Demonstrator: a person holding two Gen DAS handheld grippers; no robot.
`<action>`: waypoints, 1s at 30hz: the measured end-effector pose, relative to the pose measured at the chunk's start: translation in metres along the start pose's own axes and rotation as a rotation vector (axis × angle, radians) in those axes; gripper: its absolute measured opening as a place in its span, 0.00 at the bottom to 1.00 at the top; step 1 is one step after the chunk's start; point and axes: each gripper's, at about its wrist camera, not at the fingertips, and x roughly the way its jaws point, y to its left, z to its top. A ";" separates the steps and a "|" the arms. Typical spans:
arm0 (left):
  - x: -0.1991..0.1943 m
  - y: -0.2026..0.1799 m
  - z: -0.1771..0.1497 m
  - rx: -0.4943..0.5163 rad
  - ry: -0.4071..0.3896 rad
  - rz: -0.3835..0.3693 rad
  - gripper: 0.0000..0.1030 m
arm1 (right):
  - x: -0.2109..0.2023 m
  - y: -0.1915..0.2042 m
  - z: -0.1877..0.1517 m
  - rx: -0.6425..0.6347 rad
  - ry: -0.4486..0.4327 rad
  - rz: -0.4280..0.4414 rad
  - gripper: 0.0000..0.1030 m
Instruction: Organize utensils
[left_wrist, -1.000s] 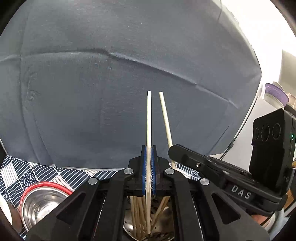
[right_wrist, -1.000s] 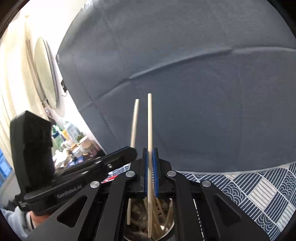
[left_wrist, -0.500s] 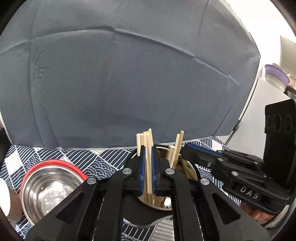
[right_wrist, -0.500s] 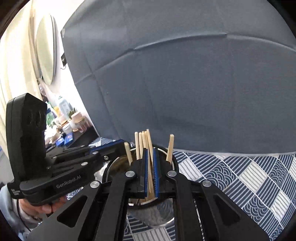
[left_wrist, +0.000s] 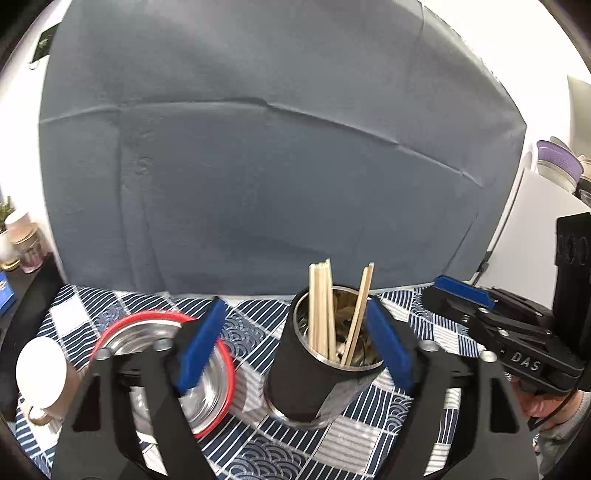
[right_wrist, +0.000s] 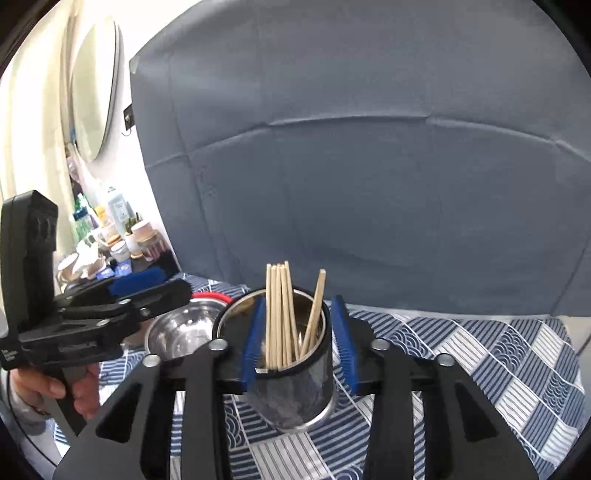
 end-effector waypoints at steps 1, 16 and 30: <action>-0.002 0.000 -0.002 -0.002 0.004 0.004 0.79 | -0.002 0.001 -0.002 0.001 0.009 -0.007 0.41; -0.007 0.003 -0.063 -0.028 0.296 0.126 0.94 | -0.022 -0.010 -0.066 0.112 0.198 -0.193 0.87; -0.051 -0.015 -0.089 -0.032 0.442 0.204 0.94 | -0.062 0.007 -0.097 0.094 0.355 -0.216 0.89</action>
